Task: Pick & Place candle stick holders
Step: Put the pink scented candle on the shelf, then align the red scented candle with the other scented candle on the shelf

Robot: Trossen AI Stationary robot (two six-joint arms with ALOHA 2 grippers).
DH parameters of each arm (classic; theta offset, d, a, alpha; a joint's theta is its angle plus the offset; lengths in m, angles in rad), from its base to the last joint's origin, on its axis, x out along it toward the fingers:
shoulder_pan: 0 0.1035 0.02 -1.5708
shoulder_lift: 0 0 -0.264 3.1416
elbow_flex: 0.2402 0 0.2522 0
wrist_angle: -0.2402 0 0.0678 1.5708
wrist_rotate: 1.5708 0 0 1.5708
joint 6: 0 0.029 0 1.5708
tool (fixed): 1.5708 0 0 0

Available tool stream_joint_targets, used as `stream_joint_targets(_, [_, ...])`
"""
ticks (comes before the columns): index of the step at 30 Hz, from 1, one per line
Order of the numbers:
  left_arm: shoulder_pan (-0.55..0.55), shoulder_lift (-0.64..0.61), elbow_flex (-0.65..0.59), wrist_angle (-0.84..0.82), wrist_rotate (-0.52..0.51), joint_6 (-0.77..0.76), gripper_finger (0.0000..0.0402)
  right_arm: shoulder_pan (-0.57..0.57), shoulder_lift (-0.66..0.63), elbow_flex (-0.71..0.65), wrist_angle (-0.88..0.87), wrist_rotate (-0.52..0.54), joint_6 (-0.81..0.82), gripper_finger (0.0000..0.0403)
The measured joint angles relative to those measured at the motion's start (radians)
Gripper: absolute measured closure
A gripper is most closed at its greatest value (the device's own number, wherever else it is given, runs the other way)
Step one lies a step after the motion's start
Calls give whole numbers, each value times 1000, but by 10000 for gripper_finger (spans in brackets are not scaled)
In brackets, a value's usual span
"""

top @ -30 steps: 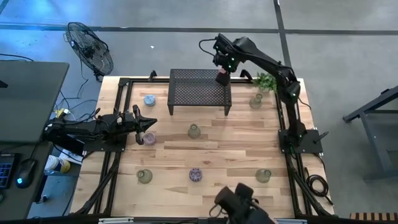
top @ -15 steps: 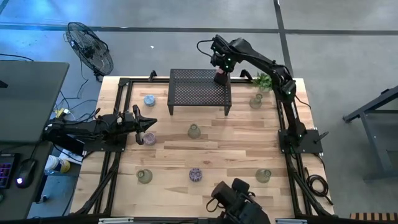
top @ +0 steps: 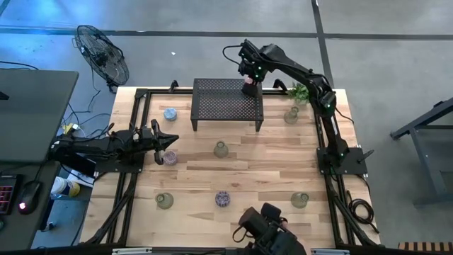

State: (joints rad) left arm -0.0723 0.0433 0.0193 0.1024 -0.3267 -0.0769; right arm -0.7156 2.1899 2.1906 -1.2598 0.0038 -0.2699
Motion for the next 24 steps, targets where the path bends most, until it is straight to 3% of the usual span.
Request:
stream_joint_targets(11, [0, 0, 0, 0, 0, 0, 399, 16, -1, 6, 1, 32, -8, 77])
stream_joint_targets(22, [0, 0, 0, 0, 0, 0, 399, 73, -5, 167, -47, 97, -29, 81])
stream_joint_targets(24, [0, 0, 0, 0, 0, 0, 399, 91, -40, 140, -26, 87, 9, 88])
